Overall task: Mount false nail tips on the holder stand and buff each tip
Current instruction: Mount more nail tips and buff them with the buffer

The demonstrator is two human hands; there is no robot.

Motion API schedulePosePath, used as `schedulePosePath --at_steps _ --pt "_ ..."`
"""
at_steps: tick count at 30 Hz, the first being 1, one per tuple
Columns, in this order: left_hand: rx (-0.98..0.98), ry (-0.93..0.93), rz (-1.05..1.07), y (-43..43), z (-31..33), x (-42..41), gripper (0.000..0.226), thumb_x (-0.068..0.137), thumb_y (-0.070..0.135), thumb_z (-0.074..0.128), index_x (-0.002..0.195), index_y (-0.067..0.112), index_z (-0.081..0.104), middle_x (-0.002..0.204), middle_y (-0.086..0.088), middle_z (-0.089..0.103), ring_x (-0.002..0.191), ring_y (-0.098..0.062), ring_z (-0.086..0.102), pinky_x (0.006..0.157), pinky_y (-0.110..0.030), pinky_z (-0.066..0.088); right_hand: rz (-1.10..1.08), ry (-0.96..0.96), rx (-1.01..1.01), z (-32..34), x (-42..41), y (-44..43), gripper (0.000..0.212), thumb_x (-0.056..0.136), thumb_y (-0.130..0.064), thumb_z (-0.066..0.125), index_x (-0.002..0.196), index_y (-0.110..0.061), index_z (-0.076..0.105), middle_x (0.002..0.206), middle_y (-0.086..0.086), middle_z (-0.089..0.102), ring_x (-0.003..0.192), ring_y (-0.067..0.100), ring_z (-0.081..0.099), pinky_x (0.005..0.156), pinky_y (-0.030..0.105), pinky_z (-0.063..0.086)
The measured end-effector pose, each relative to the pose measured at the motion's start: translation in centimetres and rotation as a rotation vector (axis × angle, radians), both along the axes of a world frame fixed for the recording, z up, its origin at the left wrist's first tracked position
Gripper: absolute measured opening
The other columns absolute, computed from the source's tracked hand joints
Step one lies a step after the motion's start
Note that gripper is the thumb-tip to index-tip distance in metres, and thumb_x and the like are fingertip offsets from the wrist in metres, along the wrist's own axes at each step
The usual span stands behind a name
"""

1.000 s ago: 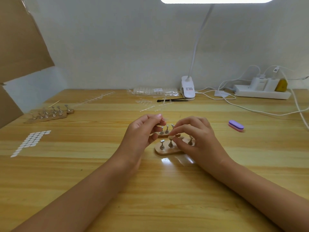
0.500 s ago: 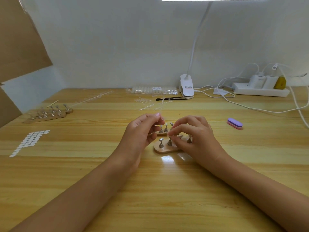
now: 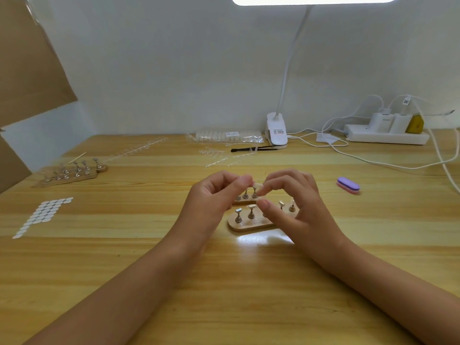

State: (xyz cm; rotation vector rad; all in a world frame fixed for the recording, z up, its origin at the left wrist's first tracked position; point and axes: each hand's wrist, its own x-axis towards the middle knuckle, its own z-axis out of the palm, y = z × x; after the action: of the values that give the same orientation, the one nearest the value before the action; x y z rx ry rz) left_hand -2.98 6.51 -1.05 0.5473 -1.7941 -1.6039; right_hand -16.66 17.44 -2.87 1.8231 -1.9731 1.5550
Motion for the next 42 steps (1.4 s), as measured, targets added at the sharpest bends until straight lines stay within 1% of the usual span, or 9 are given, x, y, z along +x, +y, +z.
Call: schedulePosePath --at_steps 5,10,16,20,24,29,33,35,42 --pt "-0.08 0.013 -0.062 0.3 -0.1 -0.1 0.02 0.087 0.032 0.069 0.09 0.015 0.078 0.077 0.015 0.072 0.071 0.008 0.062 0.067 -0.003 0.042 -0.014 -0.022 -0.029 -0.1 -0.1 -0.1 0.016 0.086 -0.038 0.07 0.087 -0.022 0.067 0.105 -0.017 0.057 0.112 0.011 0.045 0.101 0.046 0.036" --pt "-0.072 -0.005 -0.057 0.3 0.0 0.0 0.027 0.082 0.039 0.069 0.094 0.017 0.08 0.097 0.004 0.077 0.094 -0.004 0.07 0.076 -0.007 0.047 -0.031 -0.072 -0.062 0.2 -0.2 0.2 0.018 0.084 -0.046 0.063 0.087 -0.028 0.063 0.104 -0.02 0.057 0.113 0.01 0.047 0.101 0.035 0.035" --pt "-0.121 -0.05 -0.049 0.4 0.0 0.2 0.021 0.085 0.034 0.071 0.097 0.019 0.08 0.098 0.004 0.077 0.097 -0.007 0.07 0.08 -0.016 0.053 -0.057 -0.114 -0.073 0.2 -0.4 0.2 0.01 0.084 -0.036 0.065 0.088 -0.027 0.066 0.104 -0.018 0.057 0.112 0.008 0.048 0.096 0.053 0.043" --pt "-0.201 -0.081 -0.03 0.5 -0.2 0.2 0.022 0.082 0.036 0.071 0.099 0.026 0.08 0.095 -0.001 0.074 0.093 -0.023 0.067 0.079 -0.026 0.054 -0.117 -0.09 -0.086 0.1 -0.9 0.1 0.021 0.08 -0.046 0.062 0.087 -0.027 0.068 0.105 -0.018 0.056 0.113 0.009 0.046 0.1 0.048 0.038" --pt "-0.222 -0.109 -0.053 0.6 -0.4 0.1 0.028 0.076 0.044 0.07 0.098 0.03 0.08 0.085 -0.001 0.074 0.077 -0.008 0.068 0.068 -0.016 0.052 -0.16 0.008 -0.106 -0.3 -1.2 0.0 0.02 0.08 -0.052 0.06 0.083 -0.033 0.065 0.107 -0.02 0.052 0.111 -0.004 0.039 0.099 0.043 0.034" --pt "-0.217 -0.129 -0.021 0.3 -0.5 0.1 0.018 0.075 0.048 0.072 0.086 0.037 0.08 0.082 0.006 0.076 0.074 -0.001 0.068 0.067 -0.01 0.05 -0.198 0.222 -0.14 -0.4 -1.3 0.0 0.023 0.085 -0.044 0.06 0.084 -0.023 0.069 0.105 -0.009 0.057 0.104 0.004 0.041 0.093 0.035 0.028" --pt "-0.221 -0.114 0.004 -0.1 -0.3 0.1 0.008 0.088 0.028 0.072 0.086 0.029 0.08 0.088 0.009 0.076 0.082 -0.008 0.069 0.069 -0.01 0.051 -0.118 0.104 -0.129 -0.1 -0.8 0.1 0.02 0.085 -0.045 0.06 0.086 -0.028 0.068 0.104 -0.014 0.056 0.106 0.008 0.046 0.094 0.045 0.036" --pt "-0.226 -0.091 0.005 -0.4 -0.1 0.2 0.012 0.091 0.023 0.069 0.085 0.027 0.079 0.088 0.011 0.076 0.082 -0.003 0.069 0.07 -0.009 0.049 -0.079 0.021 -0.12 0.1 -0.5 0.3 0.017 0.085 -0.045 0.059 0.087 -0.03 0.067 0.105 -0.016 0.056 0.11 0.011 0.047 0.096 0.05 0.039" --pt "-0.168 -0.157 0.25 -4.4 0.7 1.5 0.022 0.092 0.039 0.064 0.081 0.026 0.078 0.061 0.026 0.061 0.059 0.012 0.052 0.068 -0.023 0.041 -0.038 -0.044 -0.094 0.3 -0.5 0.9 0.016 0.086 -0.043 0.063 0.085 -0.028 0.066 0.102 -0.018 0.058 0.11 0.013 0.051 0.097 0.055 0.04"
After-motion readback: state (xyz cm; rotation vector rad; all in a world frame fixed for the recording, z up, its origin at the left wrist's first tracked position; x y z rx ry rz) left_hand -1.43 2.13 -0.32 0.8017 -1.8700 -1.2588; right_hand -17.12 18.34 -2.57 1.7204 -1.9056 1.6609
